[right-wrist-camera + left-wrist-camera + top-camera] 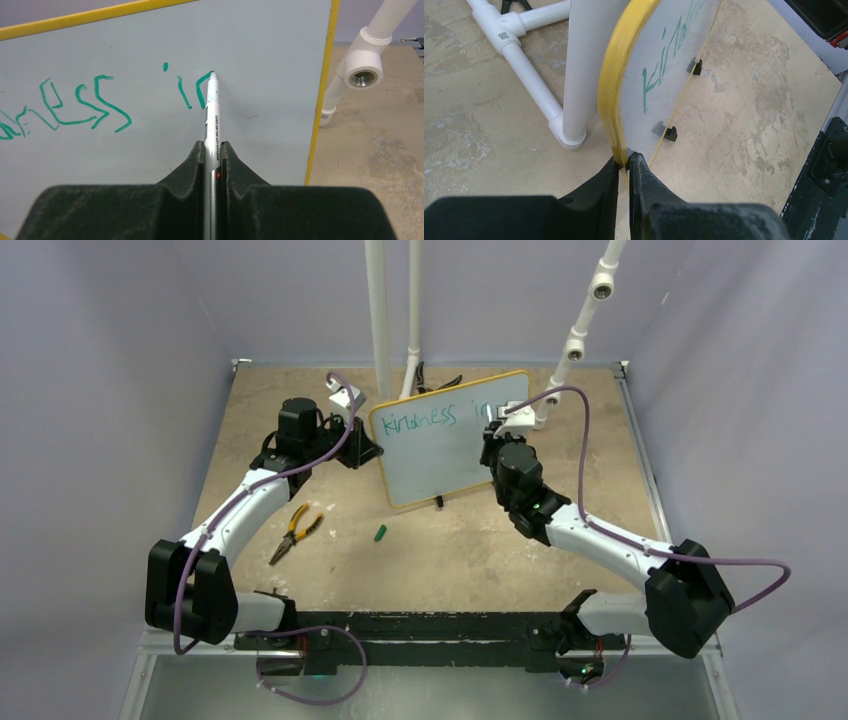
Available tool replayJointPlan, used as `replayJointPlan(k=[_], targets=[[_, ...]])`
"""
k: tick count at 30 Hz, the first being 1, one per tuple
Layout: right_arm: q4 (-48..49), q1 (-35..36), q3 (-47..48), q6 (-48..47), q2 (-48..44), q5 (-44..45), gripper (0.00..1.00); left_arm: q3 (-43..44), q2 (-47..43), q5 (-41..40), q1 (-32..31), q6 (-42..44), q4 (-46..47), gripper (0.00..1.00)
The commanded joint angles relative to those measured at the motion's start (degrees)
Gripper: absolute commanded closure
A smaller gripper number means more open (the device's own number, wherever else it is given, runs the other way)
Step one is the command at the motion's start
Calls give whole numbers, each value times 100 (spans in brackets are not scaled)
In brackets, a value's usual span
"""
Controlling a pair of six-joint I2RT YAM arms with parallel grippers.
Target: Write a sentence on the whiteboard
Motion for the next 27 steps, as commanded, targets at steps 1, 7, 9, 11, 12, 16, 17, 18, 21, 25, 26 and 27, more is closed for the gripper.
replayJointPlan(k=[1, 7, 9, 11, 12, 16, 17, 18, 21, 25, 26, 27], targets=[[132, -88, 218, -26, 46, 145, 100, 63, -123, -302, 35, 58, 282, 100], [43, -106, 148, 74, 3, 2, 100, 74, -132, -302, 35, 62, 284, 100], [-11, -103, 105, 142, -13, -42, 100, 69, -132, -302, 35, 56, 283, 100], [-70, -104, 31, 225, -43, -77, 100, 70, -140, -307, 35, 49, 282, 100], [-106, -108, -27, 269, -61, -88, 100, 65, -141, -296, 35, 53, 280, 100], [-216, -107, -183, 420, -120, -145, 100, 68, -133, -297, 35, 44, 287, 100], [-232, -104, -211, 443, -128, -158, 100, 67, -132, -300, 35, 37, 285, 100], [-249, -109, -234, 462, -142, -168, 100, 61, -132, -296, 35, 29, 291, 100], [-273, -105, -291, 512, -162, -182, 100, 63, -132, -302, 35, 36, 288, 100], [-282, -107, -284, 498, -202, -156, 100, 60, -140, -305, 35, 22, 293, 100], [-293, -104, -278, 489, -219, -149, 100, 65, -141, -302, 35, 26, 293, 100], [-317, -103, -264, 491, -264, -147, 100, 65, -137, -302, 35, 23, 281, 100]])
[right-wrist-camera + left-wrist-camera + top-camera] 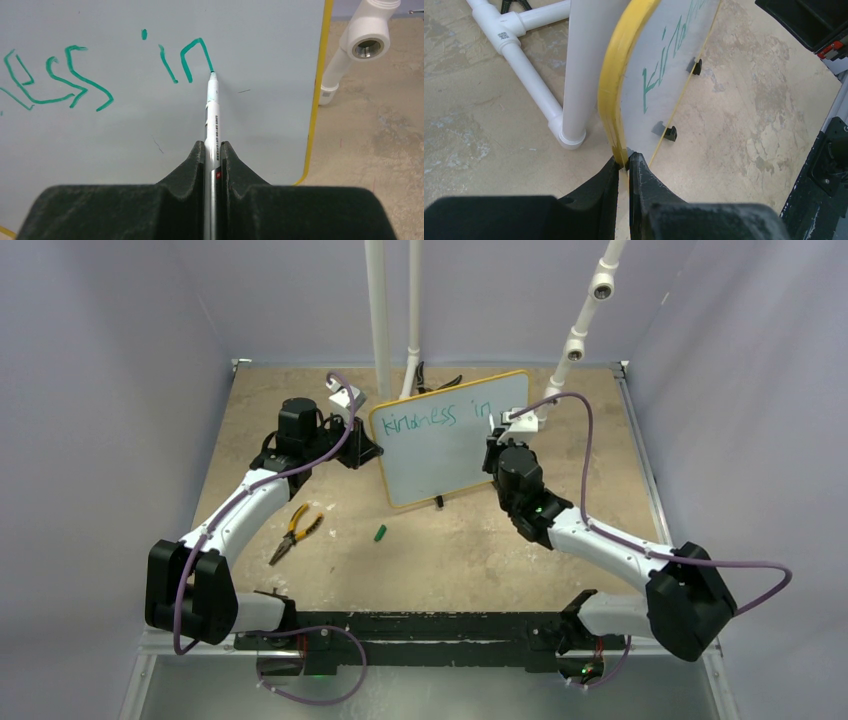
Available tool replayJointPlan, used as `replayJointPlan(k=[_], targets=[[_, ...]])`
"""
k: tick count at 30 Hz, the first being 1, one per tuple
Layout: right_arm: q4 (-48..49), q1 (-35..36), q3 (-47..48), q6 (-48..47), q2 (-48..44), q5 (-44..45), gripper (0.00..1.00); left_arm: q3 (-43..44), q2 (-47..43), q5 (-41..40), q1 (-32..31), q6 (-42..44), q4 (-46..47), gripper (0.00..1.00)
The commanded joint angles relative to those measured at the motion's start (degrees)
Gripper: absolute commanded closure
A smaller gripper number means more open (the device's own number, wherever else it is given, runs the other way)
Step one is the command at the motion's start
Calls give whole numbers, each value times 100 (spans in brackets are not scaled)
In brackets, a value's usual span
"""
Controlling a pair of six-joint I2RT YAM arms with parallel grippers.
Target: Write a sentence on the whiteboard
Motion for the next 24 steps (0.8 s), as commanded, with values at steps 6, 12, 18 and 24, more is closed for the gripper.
replayJointPlan(k=[6, 12, 18, 24], targets=[[-470, -33, 111, 60, -1079, -374, 100, 72, -151, -353, 35, -10, 258, 100], [-1313, -36, 431, -8, -2149, -1054, 100, 74, -171, -396, 35, -83, 258, 100], [-2076, -33, 656, -10, -2497, -1727, 100, 53, -206, -407, 35, -167, 285, 100], [-2319, -33, 541, 31, -2622, -2460, 100, 1, -224, -452, 6, -266, 328, 100]])
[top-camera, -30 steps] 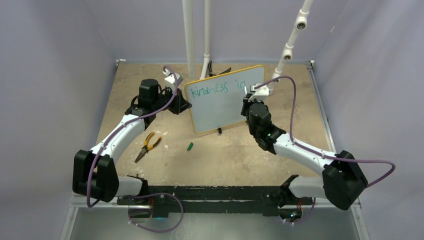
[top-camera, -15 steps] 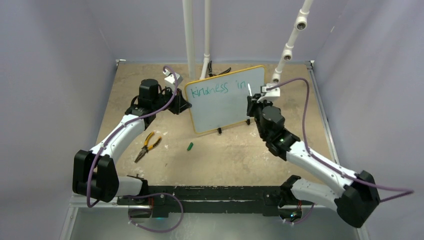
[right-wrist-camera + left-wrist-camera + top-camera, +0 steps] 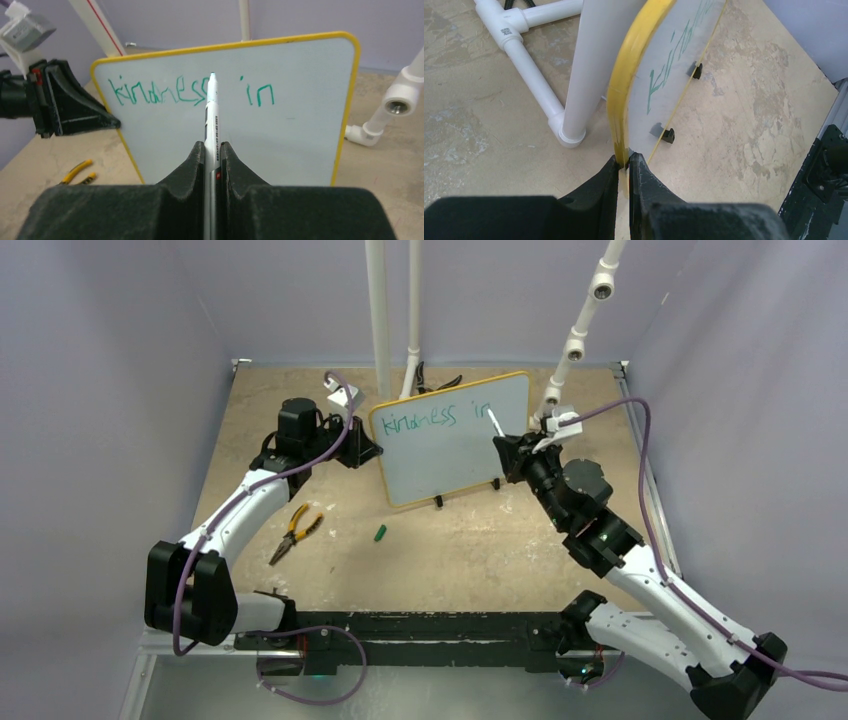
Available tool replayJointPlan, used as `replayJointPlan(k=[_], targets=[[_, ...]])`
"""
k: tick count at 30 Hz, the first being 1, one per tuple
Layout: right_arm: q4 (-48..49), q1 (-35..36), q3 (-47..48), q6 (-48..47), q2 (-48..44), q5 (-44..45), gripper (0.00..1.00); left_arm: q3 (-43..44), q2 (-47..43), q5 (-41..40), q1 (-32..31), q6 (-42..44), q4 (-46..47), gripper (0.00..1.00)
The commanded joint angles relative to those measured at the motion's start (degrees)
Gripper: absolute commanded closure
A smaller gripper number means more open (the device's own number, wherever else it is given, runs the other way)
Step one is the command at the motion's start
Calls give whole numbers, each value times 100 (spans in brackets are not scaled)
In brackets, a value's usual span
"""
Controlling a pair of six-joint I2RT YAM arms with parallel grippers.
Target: Write a sentence on the whiteboard
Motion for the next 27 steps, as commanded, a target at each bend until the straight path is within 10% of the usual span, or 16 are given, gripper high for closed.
replayJointPlan(k=[1, 16, 27], targets=[[-417, -20, 4, 119, -89, -688, 100, 6, -198, -394, -4, -100, 337, 100], [281, 420, -647, 901, 437, -754, 100, 2, -154, -734, -130, -202, 201, 100], [2597, 1142, -1598, 1267, 1002, -1064, 100, -8, -171, -787, -130, -365, 149, 100]])
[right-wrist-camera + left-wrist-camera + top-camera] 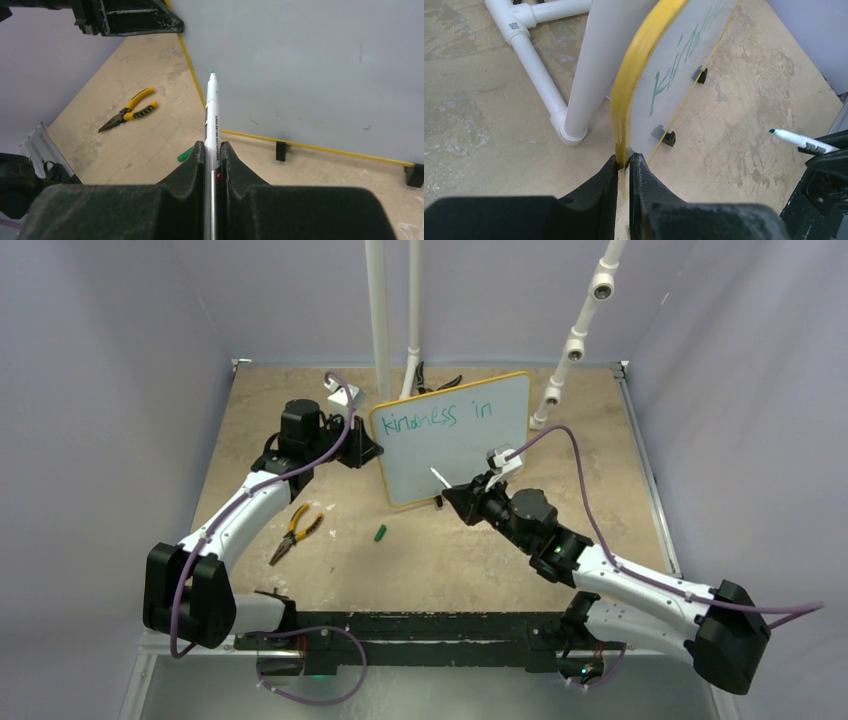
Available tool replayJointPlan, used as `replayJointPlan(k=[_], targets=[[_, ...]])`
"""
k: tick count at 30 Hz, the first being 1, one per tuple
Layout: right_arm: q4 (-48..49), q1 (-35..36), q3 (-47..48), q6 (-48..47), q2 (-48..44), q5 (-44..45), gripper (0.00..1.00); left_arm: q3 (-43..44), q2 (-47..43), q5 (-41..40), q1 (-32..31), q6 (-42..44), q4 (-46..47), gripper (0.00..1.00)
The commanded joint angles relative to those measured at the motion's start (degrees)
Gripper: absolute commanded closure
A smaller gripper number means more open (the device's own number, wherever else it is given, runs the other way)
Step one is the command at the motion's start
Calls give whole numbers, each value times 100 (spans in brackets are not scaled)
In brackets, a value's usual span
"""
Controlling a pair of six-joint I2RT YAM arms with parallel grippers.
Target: Write a sentence on the whiteboard
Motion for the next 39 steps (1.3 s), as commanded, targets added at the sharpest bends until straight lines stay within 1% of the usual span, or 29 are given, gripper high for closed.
replayJointPlan(k=[1, 6, 15, 25, 34, 39], targets=[[1392, 72, -109, 28, 345, -328, 100, 15, -108, -359, 19, -88, 172, 100], [1452, 210, 269, -249, 1031, -333, 100, 14, -83, -366, 19, -105, 175, 100], [1841, 323, 727, -530, 1893, -172, 100, 41, -47, -384, 19, -102, 155, 100], [1660, 375, 1432, -691, 2815, 293, 100, 66, -38, -346, 19, -140, 155, 100], [1359, 377, 1680, -590, 3141, 779, 100, 72, -47, -320, 19, -146, 155, 100], [1381, 379, 1742, -679, 3210, 812, 100, 68, -47, -302, 19, -157, 155, 100]])
